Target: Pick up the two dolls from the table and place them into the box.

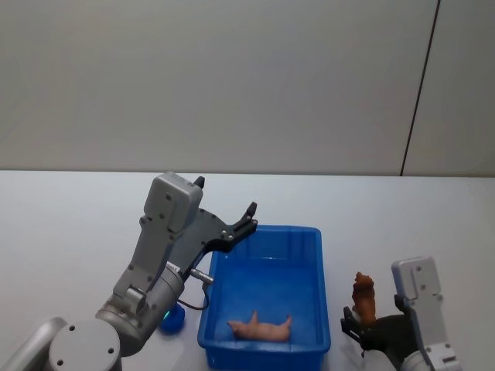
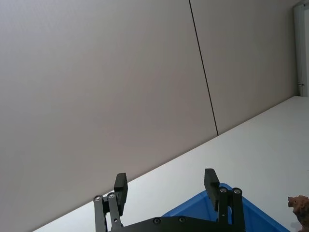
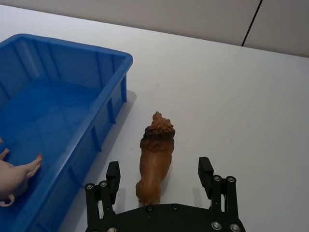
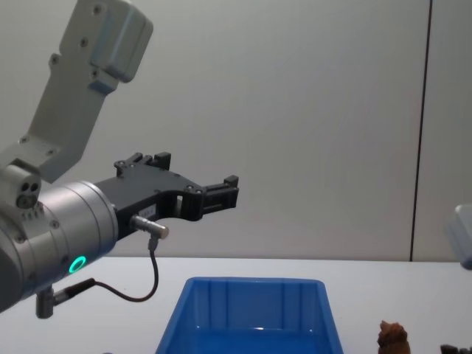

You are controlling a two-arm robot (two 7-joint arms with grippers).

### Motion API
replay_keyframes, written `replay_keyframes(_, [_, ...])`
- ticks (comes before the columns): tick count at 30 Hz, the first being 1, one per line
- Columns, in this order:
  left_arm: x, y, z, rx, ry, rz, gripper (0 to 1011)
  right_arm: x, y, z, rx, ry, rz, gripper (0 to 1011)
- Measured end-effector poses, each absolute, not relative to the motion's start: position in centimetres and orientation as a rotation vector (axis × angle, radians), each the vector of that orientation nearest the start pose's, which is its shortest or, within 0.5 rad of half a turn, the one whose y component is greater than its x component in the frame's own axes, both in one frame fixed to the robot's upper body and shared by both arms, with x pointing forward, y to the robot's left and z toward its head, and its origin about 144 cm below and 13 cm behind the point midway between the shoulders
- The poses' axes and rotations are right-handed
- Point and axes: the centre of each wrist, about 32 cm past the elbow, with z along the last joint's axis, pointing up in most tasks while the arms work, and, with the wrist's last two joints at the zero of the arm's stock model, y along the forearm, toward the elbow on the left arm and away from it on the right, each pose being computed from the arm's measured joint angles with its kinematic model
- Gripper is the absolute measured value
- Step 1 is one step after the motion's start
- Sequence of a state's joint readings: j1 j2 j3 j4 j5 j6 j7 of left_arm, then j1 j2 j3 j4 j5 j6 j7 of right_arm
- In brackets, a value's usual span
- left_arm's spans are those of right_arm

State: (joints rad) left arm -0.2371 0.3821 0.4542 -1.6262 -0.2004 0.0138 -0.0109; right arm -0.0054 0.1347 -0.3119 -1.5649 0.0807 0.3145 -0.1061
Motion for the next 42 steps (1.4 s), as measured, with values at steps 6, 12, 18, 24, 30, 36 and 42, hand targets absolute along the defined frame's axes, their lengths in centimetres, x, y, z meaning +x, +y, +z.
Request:
replay_keyframes(6, [49.2,19.8,120.4,0.061,-0.268,1.124,1002,44.5,-16.5,111.9,-0.364,0.188,-1.355,902])
replay_keyframes(12, [49.2,19.8,120.4,0.061,-0.268,1.124,1002,44.9,-16.2,111.4,-0.366,0.203,-1.351,747])
replay_keyframes(18, [49.2,19.8,120.4,0.061,-0.268,1.124,1002,45.2,-16.0,111.3,-0.367,0.218,-1.351,566])
replay_keyframes(24, [49.2,19.8,120.4,0.061,-0.268,1.124,1002,45.3,-15.8,111.2,-0.368,0.238,-1.356,371])
replay_keyframes(30, [49.2,19.8,120.4,0.061,-0.268,1.124,1002,45.4,-15.7,111.4,-0.364,0.241,-1.361,334])
replay_keyframes(36, [49.2,19.8,120.4,0.061,-0.268,1.124,1002,45.4,-15.6,112.0,-0.334,0.211,-1.366,334])
replay_keyframes(42, [49.2,19.8,120.4,0.061,-0.268,1.124,1002,45.4,-15.6,112.8,-0.292,0.168,-1.356,334])
